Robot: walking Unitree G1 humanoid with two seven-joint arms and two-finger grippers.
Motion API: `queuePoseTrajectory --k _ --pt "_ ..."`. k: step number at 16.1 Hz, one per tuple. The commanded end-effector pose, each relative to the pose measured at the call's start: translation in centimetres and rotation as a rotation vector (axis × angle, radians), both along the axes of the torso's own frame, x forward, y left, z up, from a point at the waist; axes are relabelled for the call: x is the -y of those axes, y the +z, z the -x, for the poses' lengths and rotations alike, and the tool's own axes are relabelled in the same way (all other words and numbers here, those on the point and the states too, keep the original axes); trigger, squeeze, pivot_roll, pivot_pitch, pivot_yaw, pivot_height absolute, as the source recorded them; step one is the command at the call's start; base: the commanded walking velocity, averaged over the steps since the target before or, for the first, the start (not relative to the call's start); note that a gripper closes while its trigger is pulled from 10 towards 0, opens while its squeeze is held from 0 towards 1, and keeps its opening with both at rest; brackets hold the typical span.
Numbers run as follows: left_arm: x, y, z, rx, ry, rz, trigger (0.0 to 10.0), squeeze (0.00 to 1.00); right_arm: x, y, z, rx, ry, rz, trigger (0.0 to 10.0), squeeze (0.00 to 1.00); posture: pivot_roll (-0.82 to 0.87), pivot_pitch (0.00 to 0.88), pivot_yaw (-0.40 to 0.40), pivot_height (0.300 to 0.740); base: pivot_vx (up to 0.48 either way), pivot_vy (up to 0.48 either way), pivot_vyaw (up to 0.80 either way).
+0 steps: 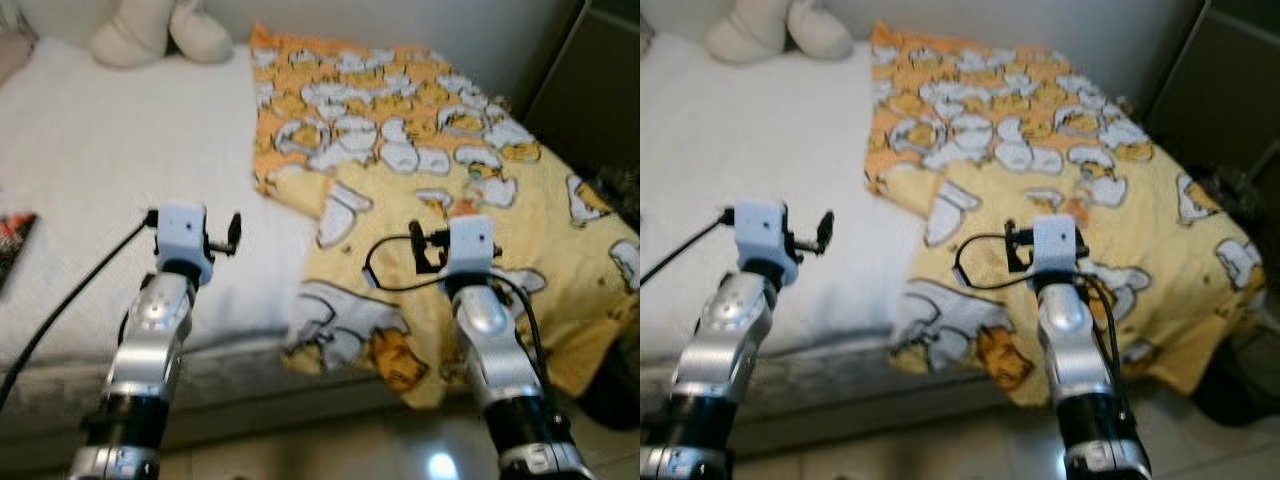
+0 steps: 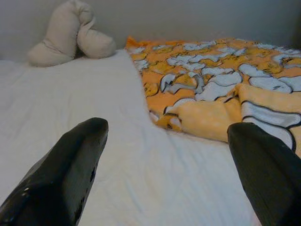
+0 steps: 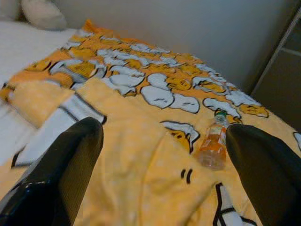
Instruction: Clean up the room
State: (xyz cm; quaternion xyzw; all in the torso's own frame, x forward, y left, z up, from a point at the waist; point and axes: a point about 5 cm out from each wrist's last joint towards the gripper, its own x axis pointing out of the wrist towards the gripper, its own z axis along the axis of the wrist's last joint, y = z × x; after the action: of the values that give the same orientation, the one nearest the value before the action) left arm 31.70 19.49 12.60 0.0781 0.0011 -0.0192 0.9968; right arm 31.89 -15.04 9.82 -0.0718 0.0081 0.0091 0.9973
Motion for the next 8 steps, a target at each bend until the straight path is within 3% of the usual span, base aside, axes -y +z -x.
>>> queuePoseTrajectory --k 1,5,8 --pt "-0.2 -0.1 -0.1 -0.007 0.017 -0.012 10.0 1.00 -0.7 0.5 -0.3 0.018 0.030 0.013 10.0 0.00 -0.04 0.000 -0.024 0.736 0.251 -0.405 0.00" --pt "0.2 -0.3 -0.3 -0.013 0.004 -0.019 10.0 1.00 -0.5 0.2 -0.1 0.014 0.027 0.017 10.0 0.00 -0.05 0.000 -0.023 0.736 0.250 -0.406 0.67" --pt "0.9 -0.2 -0.6 -0.007 -0.047 -0.052 10.0 1.00 0.0 0.1 -0.1 0.007 0.001 0.024 10.0 0.00 -0.06 0.000 -0.025 0.736 0.263 -0.398 0.00"
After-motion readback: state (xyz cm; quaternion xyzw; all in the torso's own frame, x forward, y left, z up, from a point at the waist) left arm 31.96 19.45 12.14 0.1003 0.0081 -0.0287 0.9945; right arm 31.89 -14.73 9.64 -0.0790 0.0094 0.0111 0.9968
